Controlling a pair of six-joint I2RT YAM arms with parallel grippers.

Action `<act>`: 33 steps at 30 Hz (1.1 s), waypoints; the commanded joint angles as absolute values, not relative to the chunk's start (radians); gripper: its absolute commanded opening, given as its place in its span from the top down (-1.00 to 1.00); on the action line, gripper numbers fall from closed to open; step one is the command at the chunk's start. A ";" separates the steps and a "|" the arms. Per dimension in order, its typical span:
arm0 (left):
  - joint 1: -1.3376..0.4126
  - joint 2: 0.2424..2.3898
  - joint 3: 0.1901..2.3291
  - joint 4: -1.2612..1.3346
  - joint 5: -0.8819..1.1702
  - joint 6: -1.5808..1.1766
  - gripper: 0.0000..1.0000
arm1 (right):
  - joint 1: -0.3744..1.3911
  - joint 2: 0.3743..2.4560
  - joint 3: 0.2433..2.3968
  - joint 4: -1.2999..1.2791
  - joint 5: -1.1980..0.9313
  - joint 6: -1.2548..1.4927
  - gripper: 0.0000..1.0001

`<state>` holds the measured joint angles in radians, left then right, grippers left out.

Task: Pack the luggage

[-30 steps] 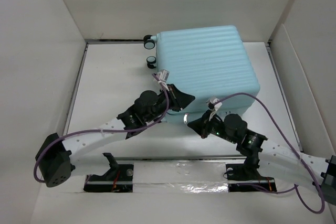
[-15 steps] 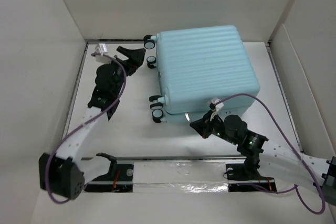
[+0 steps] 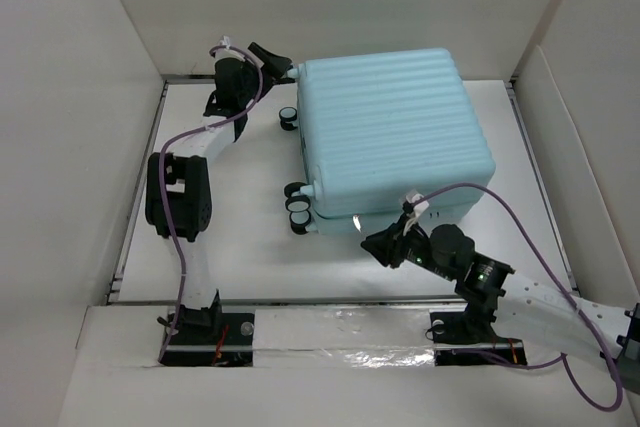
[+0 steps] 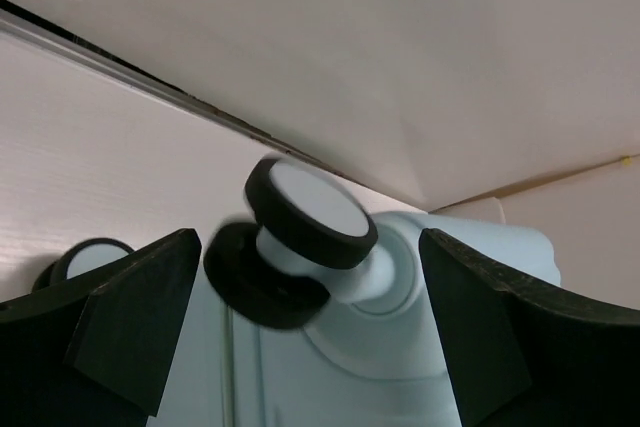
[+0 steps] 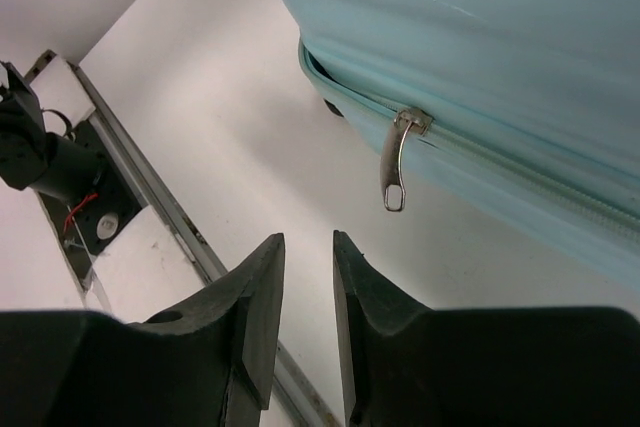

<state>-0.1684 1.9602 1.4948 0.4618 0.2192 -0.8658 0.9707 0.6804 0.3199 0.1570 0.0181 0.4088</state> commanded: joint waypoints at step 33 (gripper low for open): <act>-0.138 1.998 1.357 0.963 0.290 -1.108 1.00 | 0.881 0.426 0.316 -0.077 0.218 0.433 0.47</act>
<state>-0.1490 2.1380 1.4616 0.8661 0.2848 -1.1172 0.9382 0.4194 0.3138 -0.0364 0.2024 0.4366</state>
